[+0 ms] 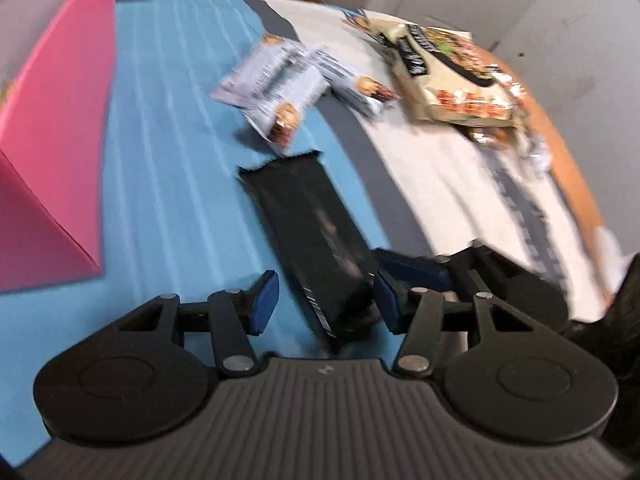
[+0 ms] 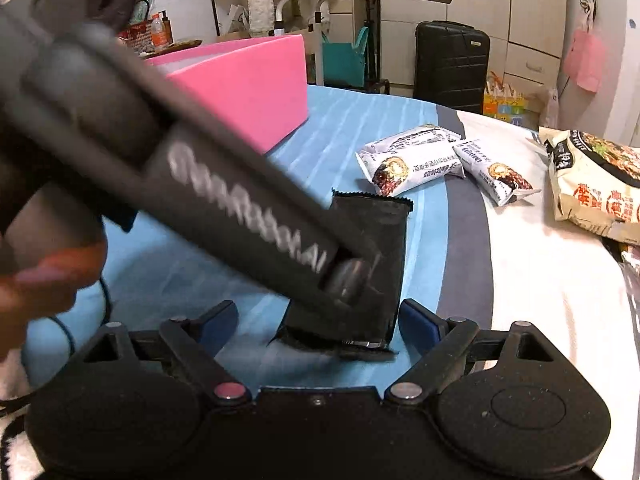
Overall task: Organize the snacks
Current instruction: 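Grasp the second black snack pack with the left tool, then carry the black pack into the pink box and open the left tool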
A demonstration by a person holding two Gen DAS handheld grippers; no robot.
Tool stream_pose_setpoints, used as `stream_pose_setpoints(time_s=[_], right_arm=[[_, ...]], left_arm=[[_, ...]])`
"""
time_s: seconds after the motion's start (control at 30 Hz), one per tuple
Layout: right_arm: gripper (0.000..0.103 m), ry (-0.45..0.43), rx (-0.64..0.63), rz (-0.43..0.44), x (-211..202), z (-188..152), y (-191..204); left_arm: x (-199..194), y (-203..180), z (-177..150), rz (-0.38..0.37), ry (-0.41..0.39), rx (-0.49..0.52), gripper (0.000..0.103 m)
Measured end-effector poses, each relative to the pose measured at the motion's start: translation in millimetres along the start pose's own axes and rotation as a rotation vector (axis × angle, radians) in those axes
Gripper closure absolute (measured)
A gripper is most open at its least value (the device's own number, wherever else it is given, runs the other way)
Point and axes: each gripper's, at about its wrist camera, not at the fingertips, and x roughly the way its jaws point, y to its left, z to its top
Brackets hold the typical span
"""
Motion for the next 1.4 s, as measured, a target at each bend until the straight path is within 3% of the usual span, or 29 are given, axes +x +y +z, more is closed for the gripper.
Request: stream_pose_setpoints(time_s=[0.07, 0.2, 0.3, 0.57, 0.83, 1.03, 1.4], right_arm=[[0.017, 0.006, 0.012, -0.016, 4, 2, -2], [0.045, 0.008, 0.05, -0.043, 1, 7, -6], [0.049, 0.025, 0.084, -0.045, -2, 11, -7], [0.049, 0.142, 0.1, -0.084, -2, 27, -1], [0.049, 0.206, 0.119, -0.041, -33, 34, -2], [0.049, 0.246, 0.063, -0.025, -51, 48, 3], [0.049, 0.175, 0.002, -0.033, -89, 71, 20]], left_arm=[[3, -1, -2, 0.009, -0.022, 0.001, 0.052], [5, -8, -2, 0.015, -0.038, 0.025, 0.058], [1, -11, -1, 0.027, -0.046, 0.041, 0.061], [-3, -10, -4, -0.016, -0.016, -0.049, 0.062], [-22, -24, -4, -0.005, 0.045, -0.092, 0.062], [-46, -32, -4, -0.012, 0.078, -0.114, 0.062], [-97, -39, -2, -0.02, -0.021, -0.148, 0.061]])
